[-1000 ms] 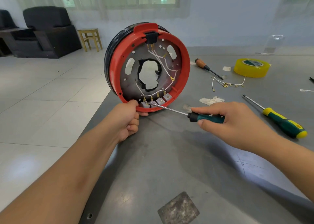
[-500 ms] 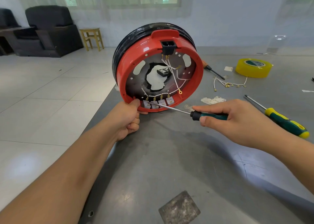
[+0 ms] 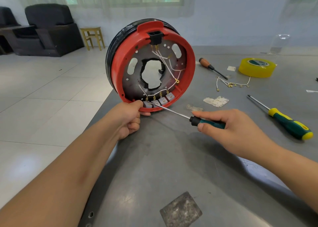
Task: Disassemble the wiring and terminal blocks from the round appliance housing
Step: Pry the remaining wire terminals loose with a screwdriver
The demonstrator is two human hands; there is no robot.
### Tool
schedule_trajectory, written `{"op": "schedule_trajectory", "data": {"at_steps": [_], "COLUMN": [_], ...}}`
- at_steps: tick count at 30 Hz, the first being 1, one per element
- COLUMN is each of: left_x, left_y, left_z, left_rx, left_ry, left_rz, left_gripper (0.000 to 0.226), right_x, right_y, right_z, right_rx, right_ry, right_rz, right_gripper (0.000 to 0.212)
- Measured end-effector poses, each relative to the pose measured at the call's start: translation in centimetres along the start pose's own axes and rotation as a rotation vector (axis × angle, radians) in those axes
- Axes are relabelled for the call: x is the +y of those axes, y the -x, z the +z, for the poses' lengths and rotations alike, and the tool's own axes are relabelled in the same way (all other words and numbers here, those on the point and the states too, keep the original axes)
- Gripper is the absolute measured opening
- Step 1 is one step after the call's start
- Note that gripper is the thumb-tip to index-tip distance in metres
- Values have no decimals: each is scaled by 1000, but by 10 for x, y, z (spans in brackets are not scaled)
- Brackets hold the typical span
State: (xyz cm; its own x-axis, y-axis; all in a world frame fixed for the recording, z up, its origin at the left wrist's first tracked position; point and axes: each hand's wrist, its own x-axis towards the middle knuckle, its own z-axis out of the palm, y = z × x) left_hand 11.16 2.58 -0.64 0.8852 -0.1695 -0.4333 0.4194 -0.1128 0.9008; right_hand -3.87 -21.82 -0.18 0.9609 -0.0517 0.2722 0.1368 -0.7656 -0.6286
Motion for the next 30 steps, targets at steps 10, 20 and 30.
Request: {"op": "schedule_trajectory", "data": {"at_steps": [10,20,30], "left_x": [4,5,8], "left_y": [-2,-2,4], "left_z": [0,-1,0], "left_rx": [21,18,2], "left_ry": [20,34,54], "left_rz": [-53,-75,-83], "left_gripper": [42,41,41], "right_x": [0,0,-1], "right_y": [11,16,19], "right_z": [15,22,28], "right_rx": [67,31,-2], "right_ry": [71,110,120], "right_rz": [-46,-60,-62], "right_gripper": [37,38,37]}}
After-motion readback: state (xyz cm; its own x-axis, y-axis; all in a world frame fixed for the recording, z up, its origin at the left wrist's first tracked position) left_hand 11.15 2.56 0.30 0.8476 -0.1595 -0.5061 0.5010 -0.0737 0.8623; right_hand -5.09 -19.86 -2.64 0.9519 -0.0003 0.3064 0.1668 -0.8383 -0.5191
